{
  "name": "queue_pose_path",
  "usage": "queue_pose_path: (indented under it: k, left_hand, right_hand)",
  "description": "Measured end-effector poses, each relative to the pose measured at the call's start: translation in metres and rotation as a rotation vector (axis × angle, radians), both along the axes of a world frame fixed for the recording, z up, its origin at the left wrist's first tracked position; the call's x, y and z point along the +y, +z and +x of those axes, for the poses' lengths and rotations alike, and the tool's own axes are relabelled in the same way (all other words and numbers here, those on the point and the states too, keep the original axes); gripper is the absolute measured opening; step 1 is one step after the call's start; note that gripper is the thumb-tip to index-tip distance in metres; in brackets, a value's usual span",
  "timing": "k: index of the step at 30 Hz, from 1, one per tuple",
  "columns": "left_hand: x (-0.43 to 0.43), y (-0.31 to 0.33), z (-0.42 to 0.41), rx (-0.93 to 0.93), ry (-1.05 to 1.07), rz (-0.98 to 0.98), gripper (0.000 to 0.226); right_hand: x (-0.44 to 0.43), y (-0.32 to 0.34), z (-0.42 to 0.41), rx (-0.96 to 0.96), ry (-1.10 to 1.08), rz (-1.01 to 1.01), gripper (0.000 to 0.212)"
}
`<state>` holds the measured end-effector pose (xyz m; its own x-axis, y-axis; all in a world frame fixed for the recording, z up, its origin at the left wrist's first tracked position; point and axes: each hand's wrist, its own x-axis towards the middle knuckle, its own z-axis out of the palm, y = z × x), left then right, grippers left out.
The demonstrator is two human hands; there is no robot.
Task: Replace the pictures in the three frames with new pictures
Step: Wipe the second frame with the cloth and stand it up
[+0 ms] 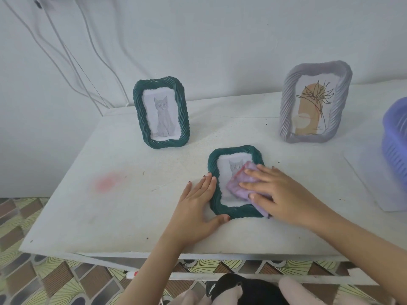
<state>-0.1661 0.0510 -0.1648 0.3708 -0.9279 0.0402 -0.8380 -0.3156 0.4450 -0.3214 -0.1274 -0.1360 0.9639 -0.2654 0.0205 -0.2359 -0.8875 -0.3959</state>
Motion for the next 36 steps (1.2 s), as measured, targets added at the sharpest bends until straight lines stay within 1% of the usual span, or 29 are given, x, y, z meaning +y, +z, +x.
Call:
queue_pose_path:
  k: [2,4,8,12,14,16,17,20,23,26,28,30,32,34,36]
  left_hand:
    - [0.001,0.000,0.000,0.005,-0.003,0.002,0.091]
    - [0.001,0.000,-0.001,0.007,-0.003,-0.001,0.092]
    - [0.000,0.000,-0.001,-0.008,0.005,-0.005,0.092]
    - [0.000,-0.001,-0.001,-0.034,0.004,-0.012,0.091]
    - [0.000,-0.001,-0.002,-0.031,0.006,-0.010,0.090]
    - [0.001,-0.001,-0.002,-0.030,0.006,-0.006,0.090]
    - [0.001,-0.001,-0.002,-0.031,0.005,-0.004,0.091]
    - [0.001,0.000,-0.001,-0.023,-0.003,-0.002,0.092]
    - [0.001,0.001,-0.001,-0.014,-0.009,0.004,0.092]
    - [0.000,0.002,-0.002,-0.001,-0.005,0.007,0.093]
    - [0.000,0.002,-0.002,-0.005,-0.002,0.008,0.093]
    - [0.000,0.001,-0.002,-0.002,0.002,0.005,0.093]
    - [0.000,0.001,-0.001,0.005,0.001,0.002,0.093]
    - [-0.001,0.001,-0.001,0.016,0.001,0.001,0.092]
    - [-0.001,0.002,0.000,0.023,0.011,0.001,0.094]
  right_hand:
    - [-0.013,-0.001,0.017,-0.007,-0.044,-0.047,0.042]
    - [-0.022,-0.002,0.036,-0.013,-0.086,-0.068,0.042]
    - [-0.016,-0.007,0.052,-0.024,-0.115,-0.025,0.041]
    - [0.021,-0.006,0.027,-0.017,0.027,0.040,0.042]
    - [0.035,-0.002,0.004,0.001,0.039,0.040,0.043]
    - [0.037,0.004,-0.012,0.017,0.017,0.015,0.055]
    - [0.033,0.007,-0.015,0.034,-0.008,0.016,0.058]
    - [0.016,0.013,-0.004,0.068,-0.081,0.017,0.040]
    - [-0.003,0.013,0.022,0.066,-0.149,-0.019,0.039]
    - [-0.015,0.005,0.046,0.037,-0.170,-0.026,0.040]
    - [-0.013,0.001,0.055,0.007,-0.158,-0.024,0.040]
    - [-0.004,-0.002,0.054,-0.004,-0.119,0.025,0.040]
    - [0.009,-0.004,0.044,-0.017,-0.052,0.078,0.040]
    - [0.020,-0.007,0.029,-0.040,0.022,0.077,0.045]
    - [0.027,-0.007,0.012,-0.046,0.025,0.146,0.042]
